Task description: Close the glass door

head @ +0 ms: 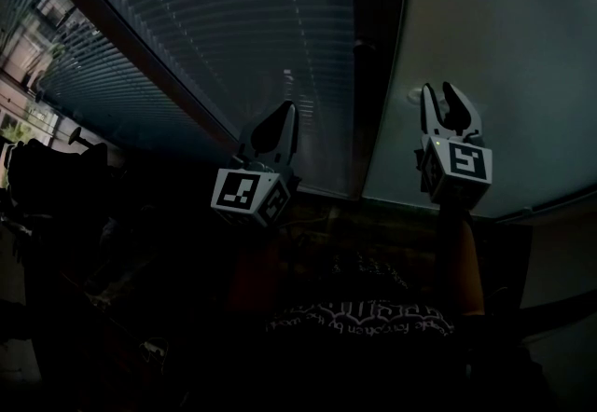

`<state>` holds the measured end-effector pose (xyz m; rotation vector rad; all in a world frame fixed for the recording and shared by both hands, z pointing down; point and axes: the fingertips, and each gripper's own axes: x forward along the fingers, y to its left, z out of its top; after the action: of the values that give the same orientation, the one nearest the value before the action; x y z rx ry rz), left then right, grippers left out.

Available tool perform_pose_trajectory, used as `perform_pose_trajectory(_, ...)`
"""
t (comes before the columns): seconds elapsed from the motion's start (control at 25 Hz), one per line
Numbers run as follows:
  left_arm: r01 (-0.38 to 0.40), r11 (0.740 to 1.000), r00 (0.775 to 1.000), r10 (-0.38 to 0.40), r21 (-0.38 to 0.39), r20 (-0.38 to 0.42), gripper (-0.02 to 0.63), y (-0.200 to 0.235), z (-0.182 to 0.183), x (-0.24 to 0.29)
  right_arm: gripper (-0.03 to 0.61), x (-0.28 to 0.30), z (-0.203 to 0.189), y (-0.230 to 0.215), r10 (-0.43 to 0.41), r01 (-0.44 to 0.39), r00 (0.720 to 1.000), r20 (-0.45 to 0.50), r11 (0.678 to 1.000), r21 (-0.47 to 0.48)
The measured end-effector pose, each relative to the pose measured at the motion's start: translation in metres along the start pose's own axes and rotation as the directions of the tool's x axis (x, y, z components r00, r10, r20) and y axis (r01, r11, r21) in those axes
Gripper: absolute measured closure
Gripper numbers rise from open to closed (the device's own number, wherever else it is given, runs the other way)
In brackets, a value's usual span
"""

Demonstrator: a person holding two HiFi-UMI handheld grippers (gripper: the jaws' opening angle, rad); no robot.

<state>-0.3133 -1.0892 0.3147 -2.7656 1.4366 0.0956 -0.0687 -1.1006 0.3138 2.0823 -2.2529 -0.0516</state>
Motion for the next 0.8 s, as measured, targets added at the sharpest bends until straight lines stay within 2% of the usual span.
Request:
perform_pose_trajectory(0.64, 0.009, 1.000, 1.000, -0.009, -0.001, -0.003, 0.612, -0.005, 0.004, -0.005, 0.453, -0.001, 0.002, -0.002, -0.019, 0.019, 1.000, -0.022, 1.000, -0.007)
perform_pose_trajectory(0.72, 0.011, 1.000, 1.000, -0.011, -0.002, -0.003, 0.612, -0.006, 0.004, -0.006, 0.524, -0.001, 0.002, -0.008, -0.052, 0.052, 0.998, -0.033, 0.999, -0.014)
perform_pose_trajectory(0.8, 0.010, 1.000, 1.000, -0.010, -0.002, -0.003, 0.612, -0.006, 0.004, -0.008, 0.562, -0.002, 0.001, -0.012, -0.074, 0.074, 0.997, -0.039, 0.997, -0.013)
